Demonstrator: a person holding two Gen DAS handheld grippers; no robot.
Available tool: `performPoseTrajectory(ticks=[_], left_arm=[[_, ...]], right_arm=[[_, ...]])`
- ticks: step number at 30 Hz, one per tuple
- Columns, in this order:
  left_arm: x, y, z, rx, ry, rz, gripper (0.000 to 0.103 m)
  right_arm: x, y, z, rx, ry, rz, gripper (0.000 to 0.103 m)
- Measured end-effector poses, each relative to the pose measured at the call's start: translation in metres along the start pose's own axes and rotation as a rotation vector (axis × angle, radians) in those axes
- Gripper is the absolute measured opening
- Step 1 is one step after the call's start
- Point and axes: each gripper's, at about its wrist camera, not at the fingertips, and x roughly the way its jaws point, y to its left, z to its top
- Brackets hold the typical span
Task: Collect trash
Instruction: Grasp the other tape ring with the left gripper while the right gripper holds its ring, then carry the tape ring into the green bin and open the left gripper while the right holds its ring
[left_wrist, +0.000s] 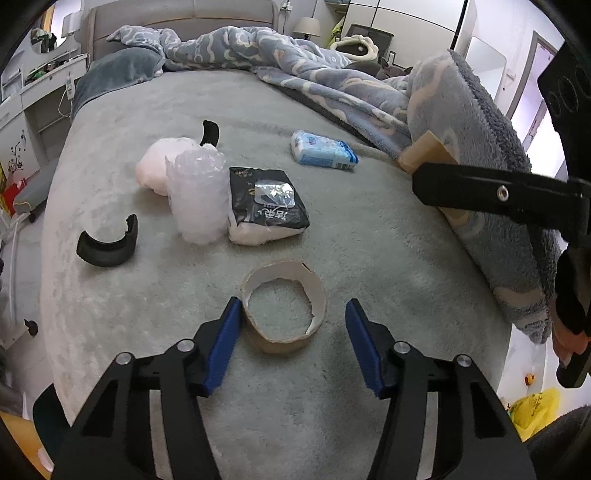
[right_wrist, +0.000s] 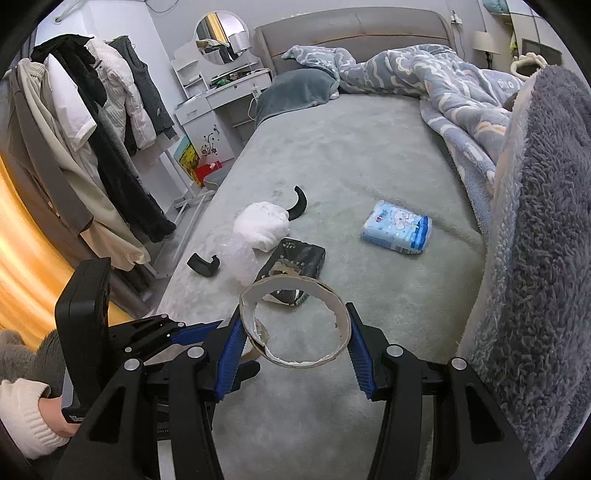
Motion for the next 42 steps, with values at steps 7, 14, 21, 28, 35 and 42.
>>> performPoseTrajectory(ticks=[7,14,21,28,35,42], left_arm=[[-0.001,0.001,0.001,-0.001,0.003,-0.018,0.048],[-0.011,0.005,0.0,0.002,0.001,-0.044,0.048],[-0.034,0.023,-0.001,-0.032,-0.025,-0.048,0.047],[-0.058,0.055,-0.011,-0.083,-0.035,-0.017,0.047],[-0.086,0.085,-0.019,-0.075,-0.061,0.039,0.047],[-0.102,0.116,-0.028,-0.081,-0.059,0.082,0.048]], right_arm=[[0.001,0.0,0.0,0.004,-0.002,-0.002,0.052],[0.001,0.004,0.001,0.053,-0.023,0.01,0.052],[0.004,0.016,-0.006,0.081,-0.016,-0.003,0.053],[0.019,0.031,-0.008,0.115,-0.013,-0.039,0.053],[0.031,0.078,-0.012,0.05,0.014,-0.072,0.053],[0.047,0.119,-0.018,0.042,0.036,-0.07,0.053]])
